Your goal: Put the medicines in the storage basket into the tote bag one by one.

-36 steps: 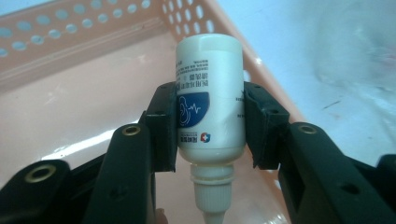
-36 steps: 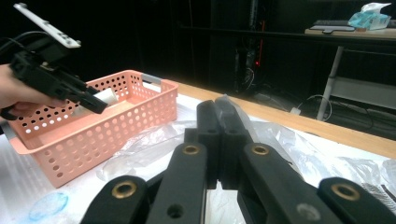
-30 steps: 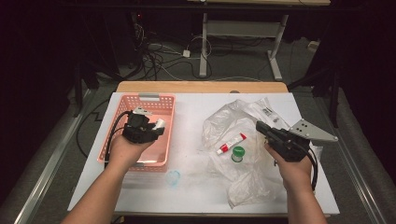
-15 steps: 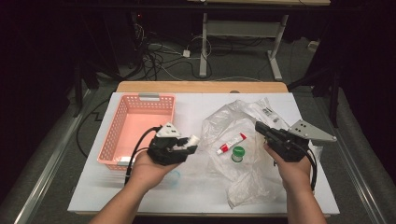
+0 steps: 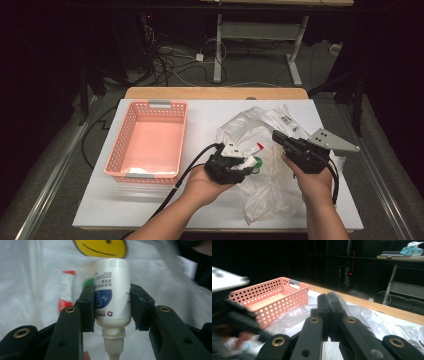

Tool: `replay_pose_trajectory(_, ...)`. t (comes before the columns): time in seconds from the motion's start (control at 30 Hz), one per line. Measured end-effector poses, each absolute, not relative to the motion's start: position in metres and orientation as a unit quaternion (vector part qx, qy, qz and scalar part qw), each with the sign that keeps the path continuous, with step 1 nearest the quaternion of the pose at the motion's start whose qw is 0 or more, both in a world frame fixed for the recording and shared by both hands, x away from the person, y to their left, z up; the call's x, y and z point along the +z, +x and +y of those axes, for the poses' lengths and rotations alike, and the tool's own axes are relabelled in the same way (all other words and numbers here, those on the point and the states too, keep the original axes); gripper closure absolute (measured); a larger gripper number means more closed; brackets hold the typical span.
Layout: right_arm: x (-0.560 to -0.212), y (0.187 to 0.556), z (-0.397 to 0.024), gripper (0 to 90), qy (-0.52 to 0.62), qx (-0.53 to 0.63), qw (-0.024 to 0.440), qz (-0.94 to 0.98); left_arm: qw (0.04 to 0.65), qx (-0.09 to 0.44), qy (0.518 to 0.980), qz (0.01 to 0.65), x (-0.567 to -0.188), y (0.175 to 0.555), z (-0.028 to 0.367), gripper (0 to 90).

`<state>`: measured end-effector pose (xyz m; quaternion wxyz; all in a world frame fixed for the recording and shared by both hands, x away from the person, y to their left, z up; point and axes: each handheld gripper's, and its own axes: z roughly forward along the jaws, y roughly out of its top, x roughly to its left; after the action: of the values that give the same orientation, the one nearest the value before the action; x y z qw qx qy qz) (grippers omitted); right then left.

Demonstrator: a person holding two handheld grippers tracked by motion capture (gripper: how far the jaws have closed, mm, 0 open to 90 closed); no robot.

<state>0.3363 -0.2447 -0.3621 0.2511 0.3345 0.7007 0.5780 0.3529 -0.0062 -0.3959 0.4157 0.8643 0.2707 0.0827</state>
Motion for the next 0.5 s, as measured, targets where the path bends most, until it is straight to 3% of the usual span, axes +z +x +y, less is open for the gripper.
replay_pose_trajectory(0.23, -0.363, 0.337, -0.246, 90.0, 0.334, 0.578, 0.251, 0.700, 0.418, 0.097, 0.844, 0.320, -0.411, 0.409, -0.029, 58.0)
replay_pose_trajectory(0.43, -0.368, 0.341, -0.249, 90.0, 0.342, 0.576, 0.245, 0.700, 0.398, 0.110, 0.849, 0.328, -0.423, 0.432, -0.049, 57.7)
replay_pose_trajectory(0.5, -0.369, 0.343, -0.249, 90.0, 0.344, 0.575, 0.243, 0.701, 0.410, 0.100, 0.843, 0.334, -0.420, 0.432, -0.047, 50.5)
